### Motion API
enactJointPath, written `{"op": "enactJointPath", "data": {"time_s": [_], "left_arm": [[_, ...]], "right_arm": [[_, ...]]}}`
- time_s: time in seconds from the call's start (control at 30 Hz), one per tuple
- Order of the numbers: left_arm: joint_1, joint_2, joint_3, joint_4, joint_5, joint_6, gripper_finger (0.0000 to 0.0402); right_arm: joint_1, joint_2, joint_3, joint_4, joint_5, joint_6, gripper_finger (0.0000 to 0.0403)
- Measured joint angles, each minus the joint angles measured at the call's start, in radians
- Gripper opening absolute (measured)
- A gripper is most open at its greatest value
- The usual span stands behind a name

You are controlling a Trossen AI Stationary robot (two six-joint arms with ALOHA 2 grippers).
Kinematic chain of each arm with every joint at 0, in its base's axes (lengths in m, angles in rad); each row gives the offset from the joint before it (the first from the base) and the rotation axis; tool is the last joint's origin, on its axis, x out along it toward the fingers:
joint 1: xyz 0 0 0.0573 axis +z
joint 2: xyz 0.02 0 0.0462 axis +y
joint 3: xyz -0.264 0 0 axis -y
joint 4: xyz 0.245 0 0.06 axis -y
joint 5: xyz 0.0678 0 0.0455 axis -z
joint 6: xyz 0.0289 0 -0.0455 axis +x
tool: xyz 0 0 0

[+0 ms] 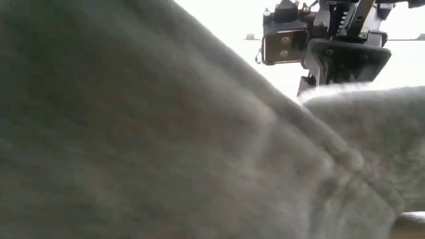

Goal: Pick & Place hat
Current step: Put the gray cap into the bottom transparent bin

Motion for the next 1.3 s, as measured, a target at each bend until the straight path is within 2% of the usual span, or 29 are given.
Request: {"op": "enactJointPath", "data": {"time_s": [0.37, 0.77, 0.93, 1.2, 1.3], "left_arm": [[0.000, 0.000, 0.000, 0.000, 0.000, 0.000, 0.0142], [0.000, 0.000, 0.000, 0.000, 0.000, 0.001, 0.0142], [0.000, 0.000, 0.000, 0.000, 0.000, 0.001, 0.0142], [0.000, 0.000, 0.000, -0.001, 0.000, 0.001, 0.0142], [0.000, 0.000, 0.000, 0.000, 0.000, 0.001, 0.0142]], "right_arm": [[0.024, -0.020, 0.287, -0.509, 0.022, -0.037, 0.0010], [0.059, -0.039, 0.710, -0.867, 0.050, -0.054, 0.0009], [0.070, -0.054, 0.867, -0.888, 0.201, -0.160, 0.0009], [0.040, -0.057, 1.056, -0.996, 0.642, -0.360, 0.0011], [0.004, -0.057, 1.090, -0.967, 0.705, -0.469, 0.0011]]}}
